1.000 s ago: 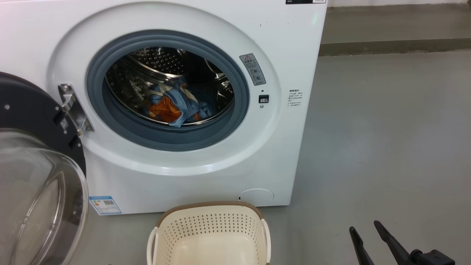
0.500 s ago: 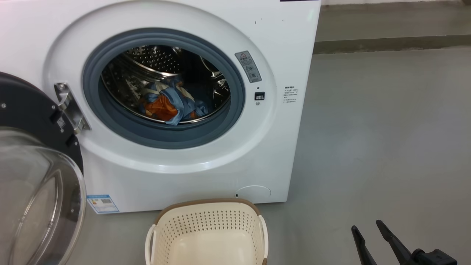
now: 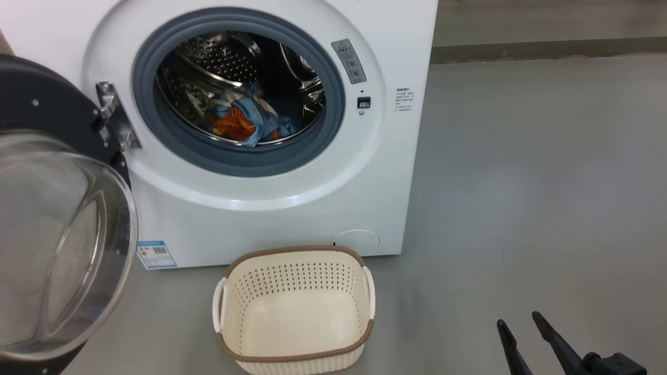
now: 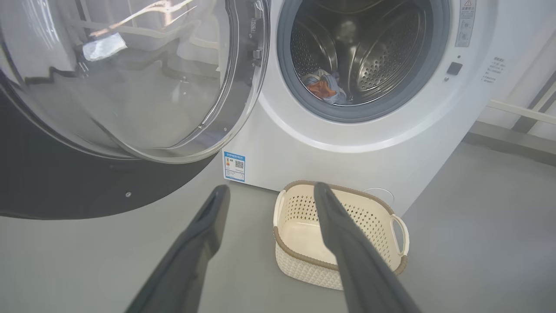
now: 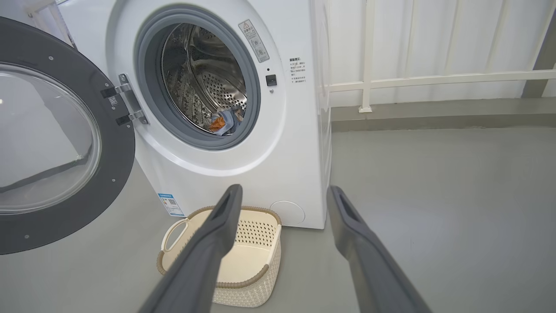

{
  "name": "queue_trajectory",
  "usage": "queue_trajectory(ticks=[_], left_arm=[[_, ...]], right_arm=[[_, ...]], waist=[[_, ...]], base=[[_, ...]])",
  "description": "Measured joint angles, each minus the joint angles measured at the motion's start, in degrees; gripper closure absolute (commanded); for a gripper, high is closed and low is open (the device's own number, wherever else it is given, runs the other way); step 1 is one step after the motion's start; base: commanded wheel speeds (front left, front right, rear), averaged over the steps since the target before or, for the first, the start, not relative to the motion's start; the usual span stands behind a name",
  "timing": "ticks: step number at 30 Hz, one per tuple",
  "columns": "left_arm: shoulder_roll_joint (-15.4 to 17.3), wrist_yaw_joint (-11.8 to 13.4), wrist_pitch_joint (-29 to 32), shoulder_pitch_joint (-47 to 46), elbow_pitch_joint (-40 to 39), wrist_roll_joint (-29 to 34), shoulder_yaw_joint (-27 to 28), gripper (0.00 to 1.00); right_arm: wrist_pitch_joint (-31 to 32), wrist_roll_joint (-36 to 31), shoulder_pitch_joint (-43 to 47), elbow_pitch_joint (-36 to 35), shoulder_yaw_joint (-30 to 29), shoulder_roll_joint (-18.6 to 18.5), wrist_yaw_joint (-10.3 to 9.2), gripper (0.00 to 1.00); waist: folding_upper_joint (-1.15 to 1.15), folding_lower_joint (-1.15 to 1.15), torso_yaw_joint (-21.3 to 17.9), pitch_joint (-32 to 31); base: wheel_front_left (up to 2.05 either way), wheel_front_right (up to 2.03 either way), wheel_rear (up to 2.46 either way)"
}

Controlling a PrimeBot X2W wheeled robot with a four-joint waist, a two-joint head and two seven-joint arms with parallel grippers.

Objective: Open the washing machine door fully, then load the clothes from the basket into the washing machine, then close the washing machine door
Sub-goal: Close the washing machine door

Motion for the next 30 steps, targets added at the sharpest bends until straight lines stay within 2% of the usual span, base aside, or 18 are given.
queue_trajectory(ticks=[6,17,23,30], left_arm=[[0.00,0.00,0.00,0.01,0.00,0.00,0.02,0.00],[0.00,0.02,0.00,0.02,-0.23,0.05,0.14,0.00],[0.00,0.52,0.00,0.13,-0.82,0.79,0.36,0.00],[0.01,1.02,0.00,1.47,-2.07,1.15,1.70,0.00]], right_arm=[[0.00,0.00,0.00,0.00,0.07,0.10,0.00,0.00],[0.00,-0.01,0.00,0.00,-0.13,0.49,0.00,0.00],[0.00,-0.09,-0.01,-0.01,0.83,0.52,0.00,0.00],[0.00,-0.10,-0.12,0.04,3.15,0.46,0.00,0.00]], waist=[[0.00,0.00,-0.02,0.01],[0.00,0.00,1.48,-0.24],[0.00,0.00,4.74,-0.27],[0.00,0.00,11.29,-0.40]], base=[[-0.69,0.69,0.00],[-0.03,0.03,0.00],[0.00,0.00,0.00],[0.00,0.00,0.00]])
